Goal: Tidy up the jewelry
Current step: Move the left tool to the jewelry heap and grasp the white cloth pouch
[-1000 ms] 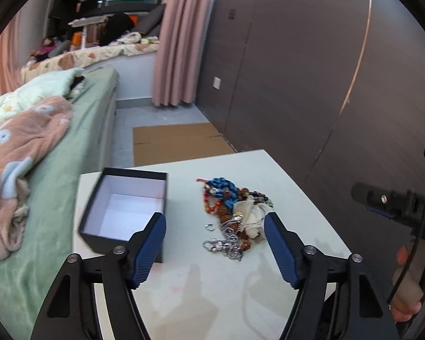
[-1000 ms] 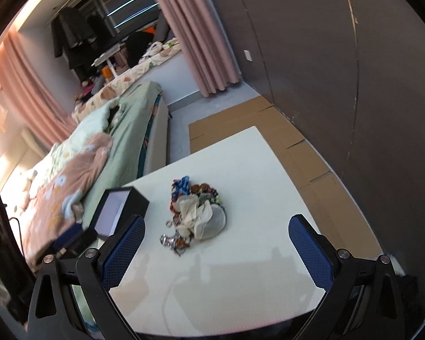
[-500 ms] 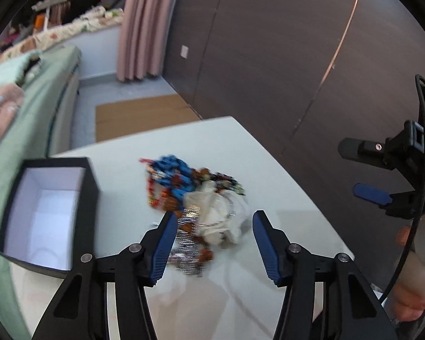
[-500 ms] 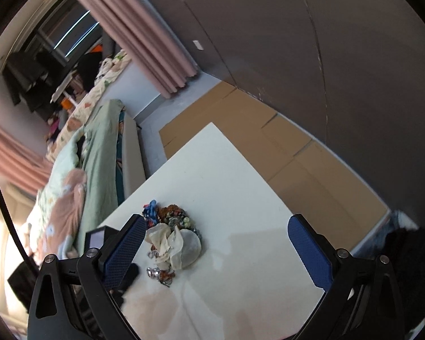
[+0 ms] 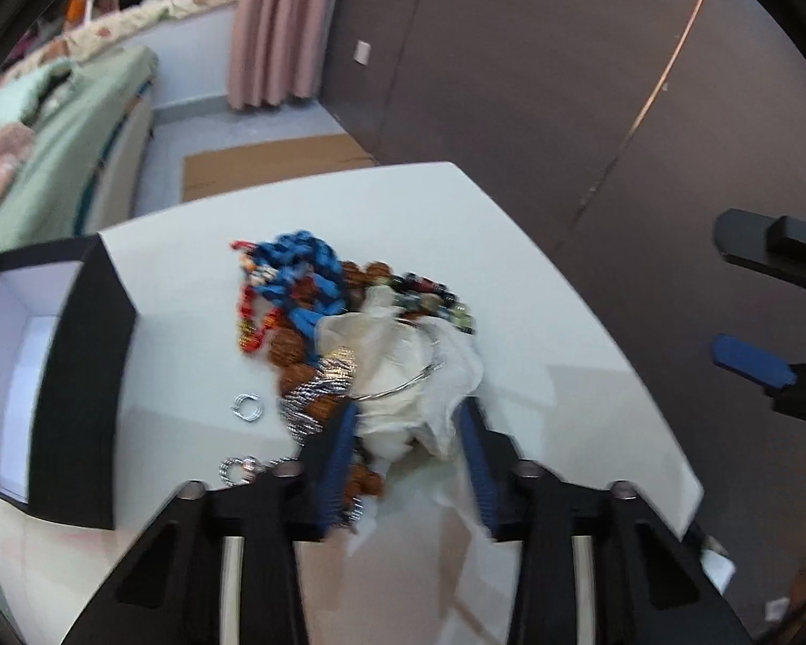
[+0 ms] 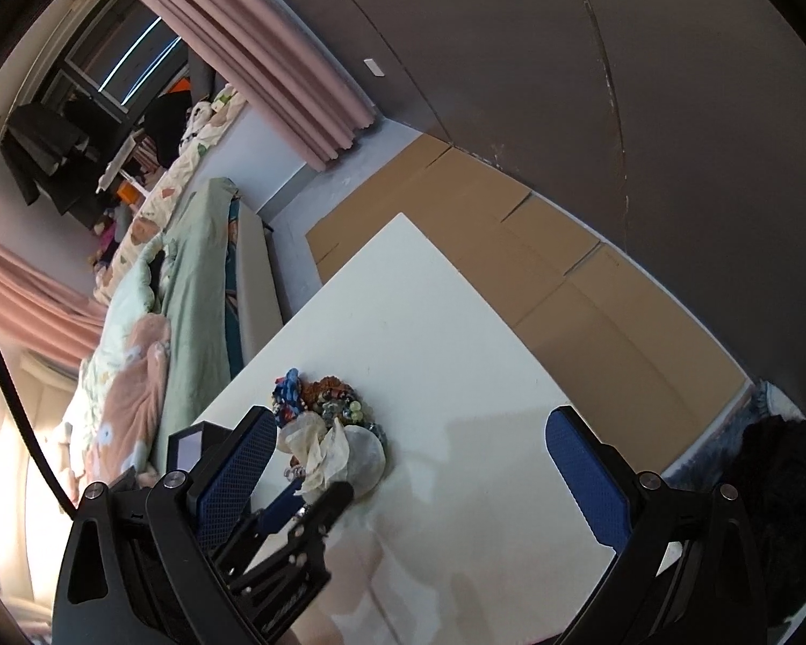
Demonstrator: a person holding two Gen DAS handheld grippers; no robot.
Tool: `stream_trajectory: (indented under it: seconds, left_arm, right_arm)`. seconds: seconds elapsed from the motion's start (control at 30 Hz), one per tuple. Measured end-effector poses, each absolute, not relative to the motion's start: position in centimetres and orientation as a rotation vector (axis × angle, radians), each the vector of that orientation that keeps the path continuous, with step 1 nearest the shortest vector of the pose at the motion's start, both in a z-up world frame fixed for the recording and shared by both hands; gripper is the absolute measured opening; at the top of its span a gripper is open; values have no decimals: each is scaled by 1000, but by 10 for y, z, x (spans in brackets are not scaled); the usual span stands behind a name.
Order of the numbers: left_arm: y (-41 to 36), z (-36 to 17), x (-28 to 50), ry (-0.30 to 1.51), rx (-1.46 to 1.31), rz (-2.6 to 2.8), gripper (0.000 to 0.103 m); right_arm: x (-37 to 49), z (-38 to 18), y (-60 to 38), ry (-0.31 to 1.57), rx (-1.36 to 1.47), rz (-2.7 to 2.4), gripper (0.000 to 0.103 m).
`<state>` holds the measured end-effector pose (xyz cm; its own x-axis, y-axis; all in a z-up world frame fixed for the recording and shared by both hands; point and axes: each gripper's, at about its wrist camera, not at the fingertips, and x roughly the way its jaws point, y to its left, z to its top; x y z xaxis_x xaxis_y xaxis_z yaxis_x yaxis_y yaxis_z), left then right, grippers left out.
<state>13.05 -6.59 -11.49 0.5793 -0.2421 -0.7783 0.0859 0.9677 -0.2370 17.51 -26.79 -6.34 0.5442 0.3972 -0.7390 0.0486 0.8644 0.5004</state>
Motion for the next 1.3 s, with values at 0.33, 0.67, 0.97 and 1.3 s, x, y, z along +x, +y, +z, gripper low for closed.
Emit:
stream_trajectory:
  seconds: [0.33, 0.67, 0.97, 1.3]
  left_arm:
    - [-48, -94, 118, 839, -217, -194, 19]
    - [-18, -64, 110, 747, -292, -217, 19]
    - [9, -71, 122, 818, -401, -242, 19]
    - [-3, -102, 134, 989, -351, -234, 19]
  right_arm:
    - [174, -65, -269, 991, 500, 220, 102]
    - [176, -68, -255, 1005, 473, 220, 102]
    - [180, -77, -230, 1039, 446, 253, 102]
    - [181, -85, -219, 1065, 459, 267, 102]
